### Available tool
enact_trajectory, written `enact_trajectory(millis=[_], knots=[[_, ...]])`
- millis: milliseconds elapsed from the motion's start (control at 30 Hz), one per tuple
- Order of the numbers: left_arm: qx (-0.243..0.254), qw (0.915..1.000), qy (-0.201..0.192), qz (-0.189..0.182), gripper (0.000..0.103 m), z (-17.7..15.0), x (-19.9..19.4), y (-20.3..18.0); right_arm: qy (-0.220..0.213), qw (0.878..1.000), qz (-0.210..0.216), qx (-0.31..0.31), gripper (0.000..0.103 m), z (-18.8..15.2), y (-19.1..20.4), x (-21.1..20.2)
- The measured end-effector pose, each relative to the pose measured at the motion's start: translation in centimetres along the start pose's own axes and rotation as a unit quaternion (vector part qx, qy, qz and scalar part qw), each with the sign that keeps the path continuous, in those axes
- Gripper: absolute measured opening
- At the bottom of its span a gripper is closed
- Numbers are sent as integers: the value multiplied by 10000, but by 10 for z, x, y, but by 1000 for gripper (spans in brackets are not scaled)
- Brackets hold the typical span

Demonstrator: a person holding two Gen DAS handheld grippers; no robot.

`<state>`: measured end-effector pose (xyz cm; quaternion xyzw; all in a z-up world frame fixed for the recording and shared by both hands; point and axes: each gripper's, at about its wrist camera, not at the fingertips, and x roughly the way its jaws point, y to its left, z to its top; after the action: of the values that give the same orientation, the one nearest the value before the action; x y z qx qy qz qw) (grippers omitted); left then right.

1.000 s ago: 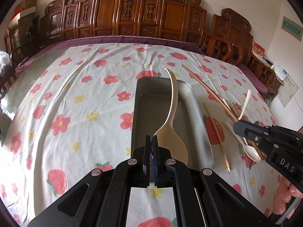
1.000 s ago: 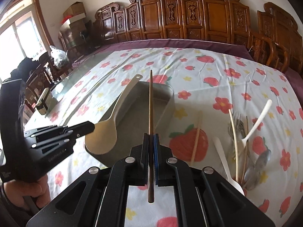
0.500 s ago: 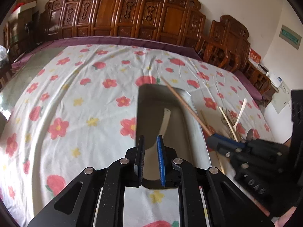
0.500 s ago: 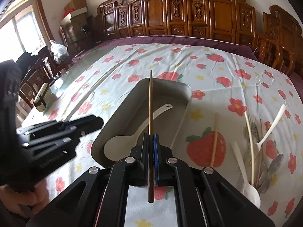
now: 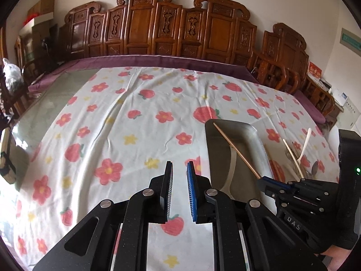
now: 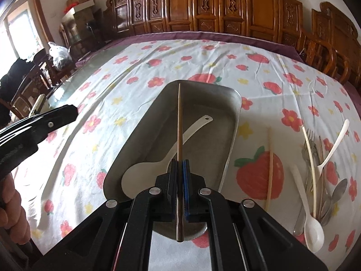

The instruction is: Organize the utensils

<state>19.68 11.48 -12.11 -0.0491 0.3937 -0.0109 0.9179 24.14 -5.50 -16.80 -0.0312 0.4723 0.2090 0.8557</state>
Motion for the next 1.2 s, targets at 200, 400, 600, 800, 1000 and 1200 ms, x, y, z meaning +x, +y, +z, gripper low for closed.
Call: enact_trajectory(millis=[200, 400, 600, 800, 1000, 1200], knots=[[77, 10000, 16, 26, 11, 1, 1, 2, 45, 10000, 2, 36, 6, 4, -1, 10], [137, 9999, 29, -16, 11, -1, 1, -3, -91, 9993, 352, -79, 24, 6, 2, 4], [250, 9996, 20, -121, 12, -3, 0, -16, -295, 9982, 467, -252, 24, 0, -6, -23], [424, 9988, -7, -257, 18, -8, -4, -37, -450, 9984, 188, -271, 24, -16, -46, -61], [434, 9984, -28, -371, 18, -15, -7, -54, -510, 9977, -425, -125, 24, -35, -107, -89], [433, 9983, -138, -354, 27, -22, -15, -69, -364, 9953, -889, 114, 32, -59, -164, -96]])
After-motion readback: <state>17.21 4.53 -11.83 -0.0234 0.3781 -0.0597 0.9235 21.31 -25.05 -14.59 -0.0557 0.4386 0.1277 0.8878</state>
